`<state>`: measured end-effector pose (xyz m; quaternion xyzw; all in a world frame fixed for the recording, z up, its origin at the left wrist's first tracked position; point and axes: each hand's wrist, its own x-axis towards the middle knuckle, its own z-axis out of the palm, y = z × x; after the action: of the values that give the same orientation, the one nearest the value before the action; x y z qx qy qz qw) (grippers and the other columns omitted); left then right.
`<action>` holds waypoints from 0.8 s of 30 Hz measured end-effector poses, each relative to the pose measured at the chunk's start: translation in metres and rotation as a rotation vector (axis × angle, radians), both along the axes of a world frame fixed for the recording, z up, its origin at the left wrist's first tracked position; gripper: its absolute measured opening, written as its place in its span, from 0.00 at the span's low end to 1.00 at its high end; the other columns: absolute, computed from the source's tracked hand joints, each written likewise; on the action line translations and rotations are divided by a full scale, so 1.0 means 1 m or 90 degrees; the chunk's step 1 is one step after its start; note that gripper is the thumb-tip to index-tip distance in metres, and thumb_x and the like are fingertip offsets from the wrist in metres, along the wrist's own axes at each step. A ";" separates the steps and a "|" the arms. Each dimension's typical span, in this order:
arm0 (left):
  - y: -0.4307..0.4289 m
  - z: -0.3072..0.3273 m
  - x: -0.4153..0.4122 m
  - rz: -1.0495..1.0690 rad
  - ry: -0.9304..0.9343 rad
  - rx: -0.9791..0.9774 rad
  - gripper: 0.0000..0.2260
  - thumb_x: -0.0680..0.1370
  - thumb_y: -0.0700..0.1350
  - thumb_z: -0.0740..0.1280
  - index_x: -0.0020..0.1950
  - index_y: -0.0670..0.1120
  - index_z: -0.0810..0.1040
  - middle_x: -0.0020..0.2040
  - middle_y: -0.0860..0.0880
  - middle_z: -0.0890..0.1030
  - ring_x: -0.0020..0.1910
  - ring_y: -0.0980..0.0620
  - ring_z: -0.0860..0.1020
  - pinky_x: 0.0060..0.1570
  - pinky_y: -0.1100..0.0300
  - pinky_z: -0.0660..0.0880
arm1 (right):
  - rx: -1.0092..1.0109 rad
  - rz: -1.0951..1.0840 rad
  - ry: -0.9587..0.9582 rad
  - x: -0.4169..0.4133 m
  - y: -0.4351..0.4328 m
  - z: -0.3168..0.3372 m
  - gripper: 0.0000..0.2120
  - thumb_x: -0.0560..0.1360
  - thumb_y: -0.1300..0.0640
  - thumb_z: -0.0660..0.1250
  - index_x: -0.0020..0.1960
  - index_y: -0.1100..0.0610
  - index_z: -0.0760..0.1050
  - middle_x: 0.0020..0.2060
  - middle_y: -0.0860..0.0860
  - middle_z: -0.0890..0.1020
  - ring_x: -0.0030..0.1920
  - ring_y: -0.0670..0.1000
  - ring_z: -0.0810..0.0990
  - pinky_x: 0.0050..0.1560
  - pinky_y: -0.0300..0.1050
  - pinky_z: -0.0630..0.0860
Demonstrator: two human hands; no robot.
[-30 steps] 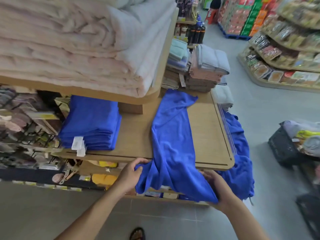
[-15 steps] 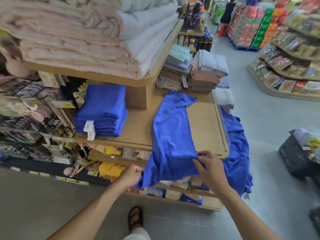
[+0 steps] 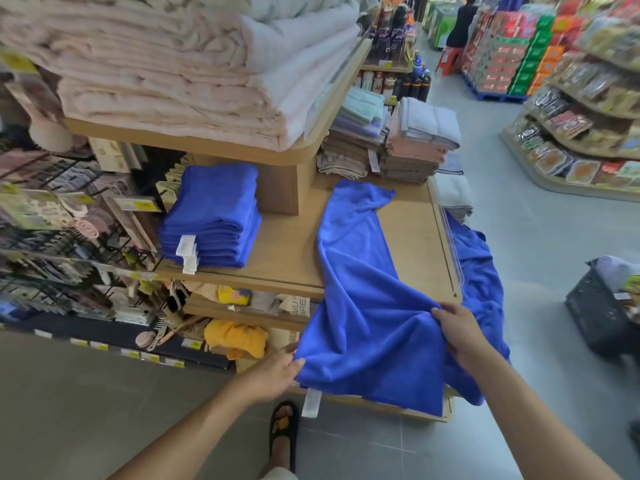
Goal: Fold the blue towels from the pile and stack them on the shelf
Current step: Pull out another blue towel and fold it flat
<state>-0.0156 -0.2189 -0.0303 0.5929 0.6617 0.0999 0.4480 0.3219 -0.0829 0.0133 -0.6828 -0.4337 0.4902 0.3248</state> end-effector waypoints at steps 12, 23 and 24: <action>0.008 0.035 0.064 0.487 -0.733 -0.309 0.18 0.84 0.46 0.58 0.63 0.37 0.82 0.55 0.37 0.84 0.48 0.43 0.84 0.54 0.51 0.78 | 0.333 0.608 -0.261 -0.058 -0.100 0.020 0.32 0.62 0.28 0.75 0.63 0.35 0.71 0.61 0.34 0.73 0.59 0.38 0.76 0.53 0.34 0.74; 0.044 0.057 0.067 0.384 -0.481 -0.217 0.15 0.80 0.53 0.66 0.57 0.43 0.80 0.46 0.45 0.86 0.39 0.48 0.84 0.34 0.59 0.78 | 0.383 0.474 -0.152 -0.054 -0.089 0.038 0.15 0.83 0.45 0.59 0.40 0.51 0.70 0.41 0.44 0.77 0.40 0.44 0.76 0.41 0.54 0.74; 0.058 0.057 0.065 0.394 -0.373 -0.112 0.16 0.79 0.55 0.66 0.57 0.43 0.79 0.45 0.44 0.86 0.40 0.49 0.83 0.37 0.58 0.78 | 0.350 0.445 -0.086 -0.055 -0.087 0.041 0.16 0.82 0.46 0.59 0.40 0.52 0.70 0.36 0.48 0.74 0.36 0.45 0.73 0.38 0.56 0.70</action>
<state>0.0490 -0.1613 0.0270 0.2727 0.6592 0.3365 0.6147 0.2666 -0.1697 0.0545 -0.4144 -0.7725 0.3912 0.2800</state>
